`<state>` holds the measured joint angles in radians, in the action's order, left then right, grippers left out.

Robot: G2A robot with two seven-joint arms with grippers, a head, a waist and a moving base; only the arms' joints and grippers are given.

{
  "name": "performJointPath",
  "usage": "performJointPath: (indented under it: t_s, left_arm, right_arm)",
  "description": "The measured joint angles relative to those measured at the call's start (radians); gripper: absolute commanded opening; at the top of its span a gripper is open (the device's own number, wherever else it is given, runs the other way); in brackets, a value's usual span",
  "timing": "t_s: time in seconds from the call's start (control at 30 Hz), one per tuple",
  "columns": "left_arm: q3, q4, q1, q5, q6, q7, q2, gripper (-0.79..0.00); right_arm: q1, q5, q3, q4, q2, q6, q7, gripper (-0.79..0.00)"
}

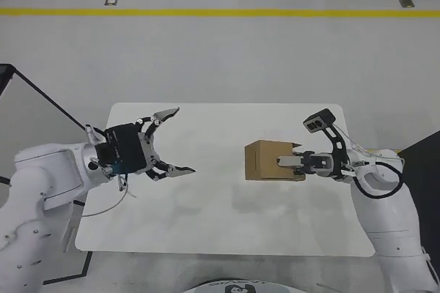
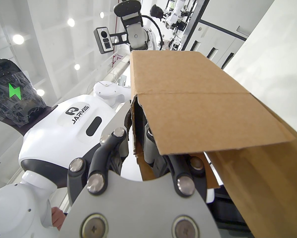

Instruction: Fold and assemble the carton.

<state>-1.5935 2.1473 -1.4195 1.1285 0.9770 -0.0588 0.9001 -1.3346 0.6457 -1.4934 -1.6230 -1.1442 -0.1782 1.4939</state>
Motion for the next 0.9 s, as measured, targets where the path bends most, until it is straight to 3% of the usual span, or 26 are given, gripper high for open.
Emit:
performJointPath:
  t_s: [0.27,0.5,0.73,0.9]
  left_arm:
    - [-0.107,-0.067,-0.054,-0.16,0.035,0.035,-0.031,0.0]
    - [-0.104,-0.068,-0.062,-0.2,0.035,0.038,-0.046,0.0]
    - [-0.104,-0.068,-0.062,-0.2,0.035,0.038,-0.046,0.0]
    - [-0.104,-0.068,-0.062,-0.2,0.035,0.038,-0.046,0.0]
  right_arm:
    - [0.0,0.0,0.0,0.0,0.0,0.0,0.0,-0.785]
    - [0.012,-0.026,0.002,-0.027,0.003,0.002,-0.013,-0.785]
    - [0.148,-0.443,0.025,-0.19,0.031,0.027,0.025,-0.785]
    - [0.275,-0.714,0.121,-0.265,0.046,0.005,0.043,-0.785]
